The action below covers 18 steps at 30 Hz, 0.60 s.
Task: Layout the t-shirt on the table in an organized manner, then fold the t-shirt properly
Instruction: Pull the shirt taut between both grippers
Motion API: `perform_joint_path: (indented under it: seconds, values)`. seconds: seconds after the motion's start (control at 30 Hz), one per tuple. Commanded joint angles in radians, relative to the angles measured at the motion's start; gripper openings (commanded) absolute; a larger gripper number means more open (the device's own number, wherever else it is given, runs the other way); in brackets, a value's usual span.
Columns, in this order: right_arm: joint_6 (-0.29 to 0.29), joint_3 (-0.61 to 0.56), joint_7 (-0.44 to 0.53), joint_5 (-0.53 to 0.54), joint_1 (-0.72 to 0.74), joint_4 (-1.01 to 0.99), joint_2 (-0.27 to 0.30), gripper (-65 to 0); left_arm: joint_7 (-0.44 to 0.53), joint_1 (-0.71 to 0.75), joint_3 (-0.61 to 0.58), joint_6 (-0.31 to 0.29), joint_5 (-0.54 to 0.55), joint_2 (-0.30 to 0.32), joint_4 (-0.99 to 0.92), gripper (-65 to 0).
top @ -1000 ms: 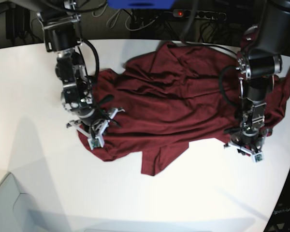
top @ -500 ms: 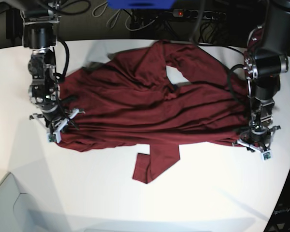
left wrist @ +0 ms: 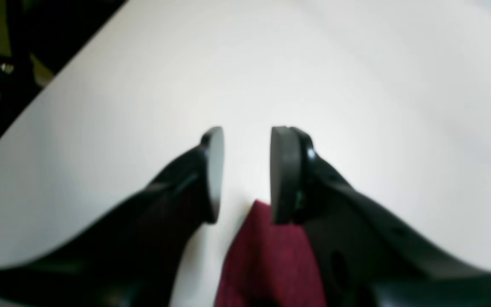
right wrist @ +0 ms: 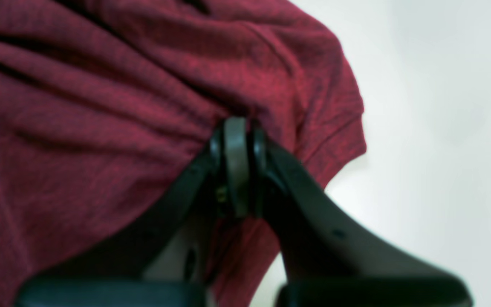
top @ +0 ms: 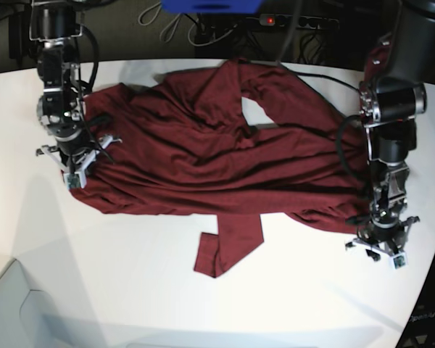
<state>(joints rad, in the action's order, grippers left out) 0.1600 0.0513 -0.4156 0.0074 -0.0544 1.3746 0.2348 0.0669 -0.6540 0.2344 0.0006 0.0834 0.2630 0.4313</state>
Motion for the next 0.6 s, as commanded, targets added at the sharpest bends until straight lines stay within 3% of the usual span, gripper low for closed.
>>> perform_joint_path:
  seconds: [0.0,0.13,0.33,0.57]
  values:
    - [-0.003,0.000,-0.033,-0.004,-0.011,0.004,0.005,-64.8,0.032,-0.036,0.004,0.005,0.002,0.008,0.044,-47.0]
    - [-0.003,0.008,-0.033,-0.004,-0.025,0.032,0.005,-64.8,0.001,-0.031,0.006,0.005,0.002,0.000,0.168,-47.0]
    - [-0.003,0.008,-0.033,-0.002,-0.088,0.246,0.002,-64.3,-0.278,0.086,0.007,0.002,0.048,-0.031,0.429,-47.0]
    - [-0.003,-0.009,-0.035,-0.002,-0.108,0.374,-0.048,-64.3,-0.444,0.343,-0.002,0.003,0.192,-0.035,0.777,-47.0]
